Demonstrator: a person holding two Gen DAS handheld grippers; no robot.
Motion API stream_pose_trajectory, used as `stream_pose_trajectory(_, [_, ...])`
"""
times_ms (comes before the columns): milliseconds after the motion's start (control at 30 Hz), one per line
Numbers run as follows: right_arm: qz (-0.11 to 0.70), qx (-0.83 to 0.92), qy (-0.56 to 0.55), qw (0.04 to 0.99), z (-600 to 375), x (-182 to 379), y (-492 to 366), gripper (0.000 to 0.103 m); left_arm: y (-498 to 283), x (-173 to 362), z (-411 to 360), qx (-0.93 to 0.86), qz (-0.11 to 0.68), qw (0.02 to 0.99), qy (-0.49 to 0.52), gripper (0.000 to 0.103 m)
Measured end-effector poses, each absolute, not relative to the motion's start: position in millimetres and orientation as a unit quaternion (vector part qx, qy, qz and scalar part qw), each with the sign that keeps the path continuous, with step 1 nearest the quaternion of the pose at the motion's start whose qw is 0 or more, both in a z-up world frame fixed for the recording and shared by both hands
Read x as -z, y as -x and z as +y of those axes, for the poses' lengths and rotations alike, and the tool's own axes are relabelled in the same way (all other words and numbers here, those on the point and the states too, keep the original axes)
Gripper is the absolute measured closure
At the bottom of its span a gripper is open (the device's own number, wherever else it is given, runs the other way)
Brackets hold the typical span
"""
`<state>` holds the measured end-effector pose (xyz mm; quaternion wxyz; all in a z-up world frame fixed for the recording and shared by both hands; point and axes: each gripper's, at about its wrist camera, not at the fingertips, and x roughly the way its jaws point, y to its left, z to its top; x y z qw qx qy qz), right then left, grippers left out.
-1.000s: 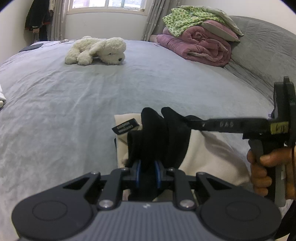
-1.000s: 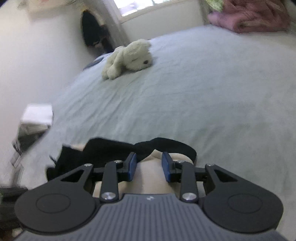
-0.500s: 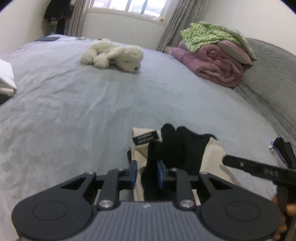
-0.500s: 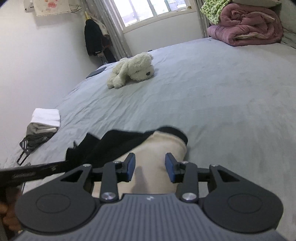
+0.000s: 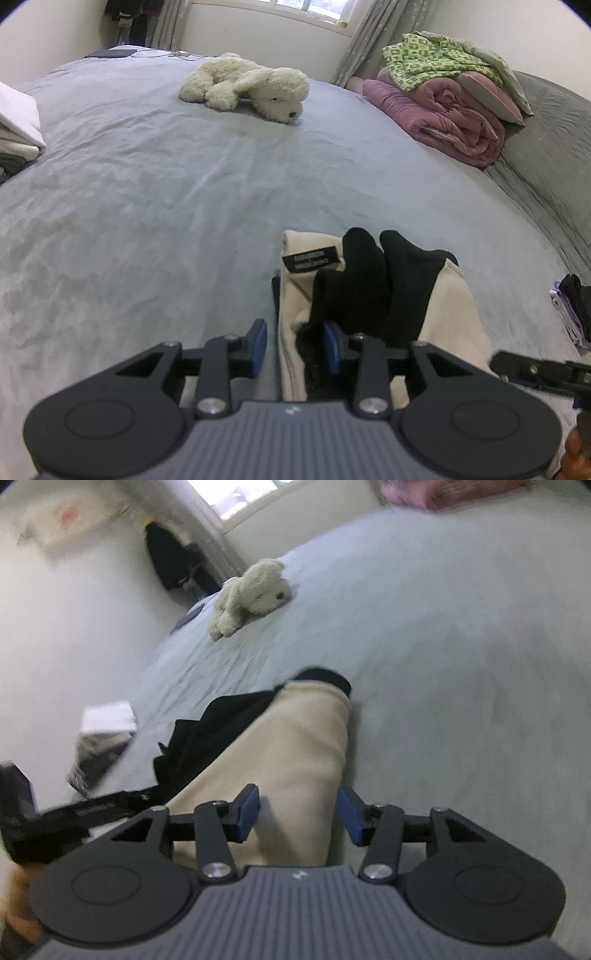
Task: Fold clothes
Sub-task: 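Grasp the beige bundle edge with the right gripper while the left gripper holds it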
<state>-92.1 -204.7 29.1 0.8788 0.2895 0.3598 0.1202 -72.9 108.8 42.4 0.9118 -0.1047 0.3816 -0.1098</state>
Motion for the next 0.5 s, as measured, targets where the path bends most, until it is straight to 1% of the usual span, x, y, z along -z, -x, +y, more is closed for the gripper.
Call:
stream_pose_trajectory(100, [0.366,-0.123,-0.365,0.847,-221.0,-18.3,102.7,0.048,72.1,-42.1,109.5,0.109,0.383,0.911,0.108,0.068])
stream_pose_trajectory(200, [0.371,-0.132,-0.412,0.821,-225.3,-9.5,109.1,0.048,71.1,-41.7,110.1,0.107,0.384,0.91,0.111,0.068])
stream_pose_trajectory(400, [0.373,-0.139,-0.459,0.794,-222.9,-3.0,105.1,0.046,70.4,-40.1,112.6,0.109,0.388,0.908,0.117,0.068])
stream_pose_trajectory(500, [0.373,-0.136,-0.471,0.788,-219.9,-2.7,104.1,0.042,70.6,-39.8,112.5,0.108,0.389,0.907,0.117,0.068])
